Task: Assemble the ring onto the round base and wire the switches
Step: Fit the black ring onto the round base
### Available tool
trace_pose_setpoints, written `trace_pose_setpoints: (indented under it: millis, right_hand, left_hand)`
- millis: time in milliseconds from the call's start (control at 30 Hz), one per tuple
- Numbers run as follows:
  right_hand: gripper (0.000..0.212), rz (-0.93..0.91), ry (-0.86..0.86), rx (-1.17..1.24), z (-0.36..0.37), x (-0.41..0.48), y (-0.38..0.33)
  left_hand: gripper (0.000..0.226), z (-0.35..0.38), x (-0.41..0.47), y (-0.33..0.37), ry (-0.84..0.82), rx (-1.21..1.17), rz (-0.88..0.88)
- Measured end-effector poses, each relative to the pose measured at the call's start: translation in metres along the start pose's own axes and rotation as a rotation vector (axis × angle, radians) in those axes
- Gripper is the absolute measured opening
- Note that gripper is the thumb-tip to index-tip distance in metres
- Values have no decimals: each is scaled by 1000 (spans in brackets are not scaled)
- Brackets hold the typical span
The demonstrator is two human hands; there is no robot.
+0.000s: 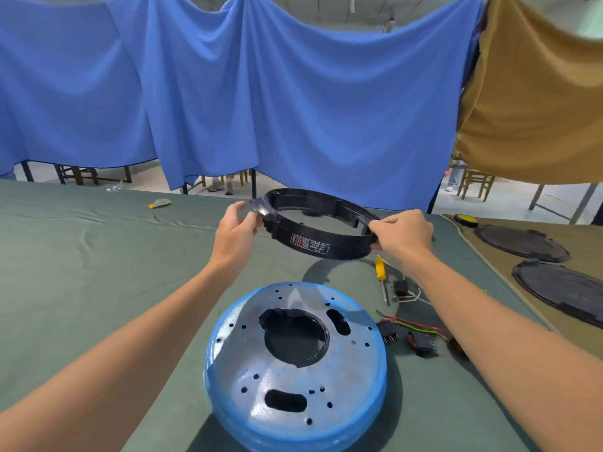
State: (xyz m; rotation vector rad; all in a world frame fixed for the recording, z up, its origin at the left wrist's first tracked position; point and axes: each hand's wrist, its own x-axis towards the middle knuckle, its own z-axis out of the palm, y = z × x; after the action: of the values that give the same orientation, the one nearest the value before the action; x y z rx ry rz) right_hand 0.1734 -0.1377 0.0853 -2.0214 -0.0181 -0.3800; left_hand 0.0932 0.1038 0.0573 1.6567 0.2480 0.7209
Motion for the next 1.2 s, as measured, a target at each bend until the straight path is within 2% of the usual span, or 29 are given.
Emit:
trace_pose_setpoints:
  millis: [67,100,167,233,267,300,367,433,500,567,633,700,767,867,967,1067,1133,1200]
  right_hand:
    - [17,-15,11,-11,-12,-3,-3]
    - [18,-24,8,-19,-16,-5,-4]
    - [20,-42,11,-30,-24,-8,-5]
    - [21,-45,24,-25,-32,-10,-3]
    - [21,-45,31,-17,-37,-10,-3]
    - [21,-43,37,-5,-41,-10,-2]
    - [20,-30,50,10,-49,-10,1]
    - [22,-19,45,34,-57,-9,2]
    - [24,8,16,85,-65,-11,0]
    - [26,26,2,146,-72,-15,-4]
    - [21,44,-17,239,-78,-19,-8]
    - [16,72,-50,346,-83,-24,-12]
    - [18,77,-87,386,-87,-27,-11]
    - [18,56,-120,318,-96,-37,-1]
    - [20,-26,-125,217,-105,-49,10]
    - [16,10,-173,296,-114,-62,22]
    - [23,31,-236,356,-121,-67,29]
    - [24,29,-261,317,-128,-72,33]
  left_hand:
    - [53,-3,-6,6,-33,166,118]
    - [53,-4,-9,9,-48,297,200]
    - [41,-6,-17,17,-40,540,365]
    - [30,-5,-29,31,47,756,581]
    - [22,-4,-35,35,102,786,657]
    - [13,-4,-38,39,153,703,644]
    - [17,-1,-44,52,161,504,570]
    - [17,-1,-49,61,78,566,750]
    - [35,-3,-53,68,-45,681,899]
    - [30,-3,-61,80,19,723,976]
    - [35,-3,-69,91,132,729,1025]
    - [40,-5,-77,98,156,695,1036]
    - [34,-8,-80,101,160,618,967]
    - [26,-8,-86,107,186,523,837]
    - [30,-6,-88,112,188,451,687]
    - [39,-1,-90,110,146,392,545]
    - [34,1,-93,108,104,354,443]
    - [28,1,-93,103,42,284,329]
